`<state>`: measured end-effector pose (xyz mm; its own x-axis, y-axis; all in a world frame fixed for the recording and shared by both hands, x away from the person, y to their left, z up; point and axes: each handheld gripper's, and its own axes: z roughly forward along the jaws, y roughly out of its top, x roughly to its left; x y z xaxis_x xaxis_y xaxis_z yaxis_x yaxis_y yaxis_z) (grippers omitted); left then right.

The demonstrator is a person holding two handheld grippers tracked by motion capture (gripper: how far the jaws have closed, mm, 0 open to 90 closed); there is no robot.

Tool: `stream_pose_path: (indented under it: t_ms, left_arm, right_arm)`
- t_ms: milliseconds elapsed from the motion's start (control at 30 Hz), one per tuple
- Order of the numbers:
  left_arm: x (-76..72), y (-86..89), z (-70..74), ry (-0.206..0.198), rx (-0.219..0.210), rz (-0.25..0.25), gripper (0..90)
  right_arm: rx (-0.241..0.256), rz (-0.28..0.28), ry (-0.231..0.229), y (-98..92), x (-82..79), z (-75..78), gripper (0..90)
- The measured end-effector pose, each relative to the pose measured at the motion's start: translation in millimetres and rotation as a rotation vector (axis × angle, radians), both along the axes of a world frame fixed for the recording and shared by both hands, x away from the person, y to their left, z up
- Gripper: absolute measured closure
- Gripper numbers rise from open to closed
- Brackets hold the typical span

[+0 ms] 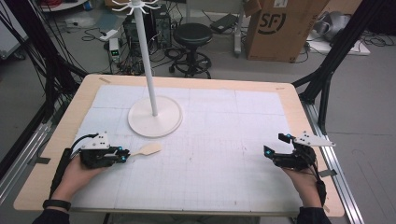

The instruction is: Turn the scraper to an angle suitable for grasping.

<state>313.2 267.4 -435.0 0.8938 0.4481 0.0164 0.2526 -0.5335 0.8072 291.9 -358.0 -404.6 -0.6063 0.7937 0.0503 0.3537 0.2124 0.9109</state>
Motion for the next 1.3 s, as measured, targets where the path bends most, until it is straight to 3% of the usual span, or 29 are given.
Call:
stream_pose_path:
  t_ms: [267, 533, 767, 967, 1100, 1300]
  left_arm:
    - [11.4, -36.2, 7.6, -0.021, -0.028, -0.078, 80.3]
    - [26.9, -89.1, 11.8, -0.04, -0.045, -0.169, 80.4]
    - [36.5, -134.7, 10.2, -0.013, -0.087, -0.214, 80.4]
    - [40.9, -179.3, 7.0, -0.013, -0.079, -0.307, 80.4]
    - [44.1, -206.3, -1.8, 0.005, -0.052, -0.343, 80.4]
    - [47.2, -236.0, -9.6, 0.029, -0.062, -0.394, 80.3]
  right_arm:
    - [0.002, 0.0, 0.0, 0.3, -0.5, 0.8, 15.1]
    - [0.007, -0.002, -0.005, -1.9, -1.9, 1.8, 15.1]
    - [0.014, -0.004, -0.008, -2.8, -2.9, 2.4, 15.1]
    - [0.012, 0.002, -0.01, -1.2, -3.2, 3.0, 15.1]
    - [0.012, 0.002, -0.01, -0.9, -3.2, 2.7, 15.2]
    - [0.01, 0.003, -0.009, -1.6, -4.1, 1.5, 15.2]
